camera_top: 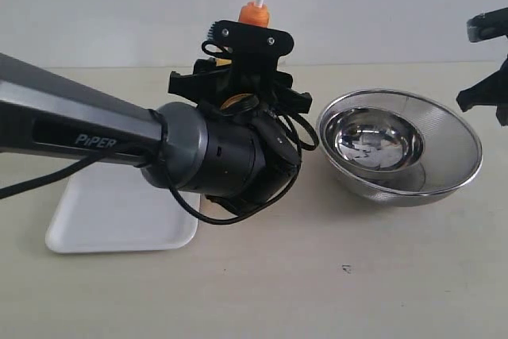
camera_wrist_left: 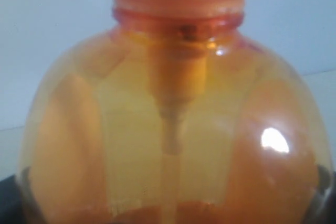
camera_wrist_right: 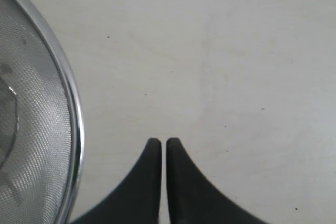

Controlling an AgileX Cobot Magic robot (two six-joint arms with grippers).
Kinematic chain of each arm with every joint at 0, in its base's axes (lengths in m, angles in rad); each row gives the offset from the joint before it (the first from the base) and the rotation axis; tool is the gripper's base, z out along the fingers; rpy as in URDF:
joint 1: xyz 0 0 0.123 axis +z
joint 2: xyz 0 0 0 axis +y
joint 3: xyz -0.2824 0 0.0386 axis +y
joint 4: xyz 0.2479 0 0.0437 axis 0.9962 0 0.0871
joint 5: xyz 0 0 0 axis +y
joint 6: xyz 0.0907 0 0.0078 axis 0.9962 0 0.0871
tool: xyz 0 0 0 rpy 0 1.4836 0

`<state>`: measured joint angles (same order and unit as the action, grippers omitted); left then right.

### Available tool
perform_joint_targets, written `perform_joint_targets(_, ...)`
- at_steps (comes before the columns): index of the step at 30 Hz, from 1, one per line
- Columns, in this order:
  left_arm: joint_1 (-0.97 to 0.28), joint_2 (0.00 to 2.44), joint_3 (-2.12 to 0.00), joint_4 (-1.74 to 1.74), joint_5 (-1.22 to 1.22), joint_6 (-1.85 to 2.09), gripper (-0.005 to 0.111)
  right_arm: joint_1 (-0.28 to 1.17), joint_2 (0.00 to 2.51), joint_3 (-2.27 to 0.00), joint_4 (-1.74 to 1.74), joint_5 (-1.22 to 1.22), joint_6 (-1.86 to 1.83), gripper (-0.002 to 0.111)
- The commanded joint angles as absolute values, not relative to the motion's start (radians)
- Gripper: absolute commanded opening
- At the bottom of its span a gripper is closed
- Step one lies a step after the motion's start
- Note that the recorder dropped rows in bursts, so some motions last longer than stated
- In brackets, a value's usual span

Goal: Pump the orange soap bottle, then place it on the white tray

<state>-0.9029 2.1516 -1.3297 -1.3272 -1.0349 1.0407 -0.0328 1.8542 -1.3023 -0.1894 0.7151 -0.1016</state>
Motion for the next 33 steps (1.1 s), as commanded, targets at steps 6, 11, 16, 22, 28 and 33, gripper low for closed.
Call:
perform_joint_targets(6,-0.908,2.137,-1.344,-1.279,-1.067,1.054,0.005,-0.04,1.877,-1.308,-0.117,0.723,-0.13,0.0)
perform_joint_targets(11,-0.908,2.137,-1.344,-1.286,-1.057,1.051,0.005,-0.04,1.886,-1.308,-0.087,0.712,-0.167,0.0)
perform_joint_targets(16,-0.908,2.137,-1.344,-1.286,-1.057,1.051,0.005,-0.04,1.906,-1.308,-0.084,0.71,-0.173,0.0)
perform_joint_targets(22,-0.908,2.137,-1.344,-1.287,-1.057,1.051,0.005,-0.038,1.921,-1.308,-0.023,0.702,-0.258,0.0)
perform_joint_targets(28,-0.906,2.137,-1.344,-1.292,-1.057,1.047,0.005,-0.038,1.921,-1.308,0.085,0.697,-0.35,0.0)
perform_joint_targets(33,-0.906,2.137,-1.344,-1.292,-1.057,1.047,0.005,0.003,1.921,-1.308,0.106,0.712,-0.353,0.0)
